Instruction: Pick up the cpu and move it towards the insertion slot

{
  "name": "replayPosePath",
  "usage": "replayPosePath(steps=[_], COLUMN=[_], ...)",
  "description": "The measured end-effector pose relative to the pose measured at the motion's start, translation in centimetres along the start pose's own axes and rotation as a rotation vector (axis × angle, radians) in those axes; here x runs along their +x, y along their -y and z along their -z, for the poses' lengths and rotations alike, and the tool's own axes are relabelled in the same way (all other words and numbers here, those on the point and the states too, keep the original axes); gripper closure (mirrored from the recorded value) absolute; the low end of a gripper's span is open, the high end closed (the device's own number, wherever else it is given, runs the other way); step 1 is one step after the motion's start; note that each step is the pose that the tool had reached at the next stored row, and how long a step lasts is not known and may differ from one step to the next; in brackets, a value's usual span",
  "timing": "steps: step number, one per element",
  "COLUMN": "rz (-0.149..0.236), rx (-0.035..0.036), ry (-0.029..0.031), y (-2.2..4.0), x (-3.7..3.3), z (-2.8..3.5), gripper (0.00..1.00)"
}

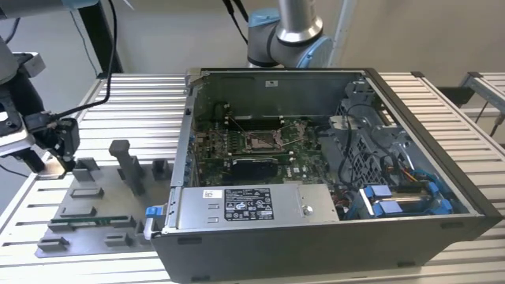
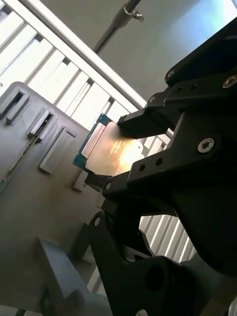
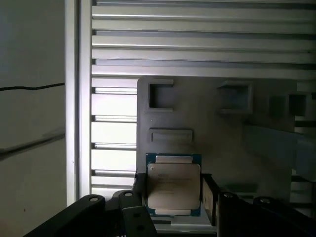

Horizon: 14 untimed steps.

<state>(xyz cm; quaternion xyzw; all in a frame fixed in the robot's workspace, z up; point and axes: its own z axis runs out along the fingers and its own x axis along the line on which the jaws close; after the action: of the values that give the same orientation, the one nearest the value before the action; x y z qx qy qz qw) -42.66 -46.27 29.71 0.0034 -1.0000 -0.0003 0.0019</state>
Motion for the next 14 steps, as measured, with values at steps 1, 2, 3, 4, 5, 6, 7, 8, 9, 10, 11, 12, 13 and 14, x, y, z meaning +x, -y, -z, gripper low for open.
replayPosePath(steps=[1, 2, 3, 4, 5, 6, 7, 8, 9, 10, 11, 12, 13, 14], rz=[0.0, 0.0, 0.0, 0.0, 0.0, 0.0, 0.0, 0.0, 0.0, 0.0, 0.0, 0.0, 0.0, 0.0], rx=[-0.0001, -0.0001, 0.0, -0.0001, -0.0001, 0.0, -0.0001, 0.0, 0.0, 0.0, -0.0001, 0.0, -0.0001, -0.0001], ry=[0.0002, 0.0002, 0.0001, 0.0002, 0.0002, 0.0001, 0.0002, 0.0001, 0.0, 0.0001, 0.0002, 0.0, 0.0002, 0.0002], y=[0.0, 0.0, 0.0, 0.0, 0.0, 0.0, 0.0, 0.0, 0.0, 0.0, 0.0, 0.0, 0.0, 0.0], x=[-0.01, 0.0, 0.0, 0.0, 0.0, 0.01, 0.01, 0.01, 0.01, 0.01, 0.02, 0.02, 0.02, 0.02], z=[0.46, 0.88, 1.37, 1.79, 2.26, 2.72, 3.17, 3.62, 4.09, 4.54, 5.0, 5.45, 5.91, 6.36], gripper=[1.0, 1.0, 1.0, 1.0, 1.0, 1.0, 1.0, 1.0, 1.0, 1.0, 1.0, 1.0, 1.0, 1.0])
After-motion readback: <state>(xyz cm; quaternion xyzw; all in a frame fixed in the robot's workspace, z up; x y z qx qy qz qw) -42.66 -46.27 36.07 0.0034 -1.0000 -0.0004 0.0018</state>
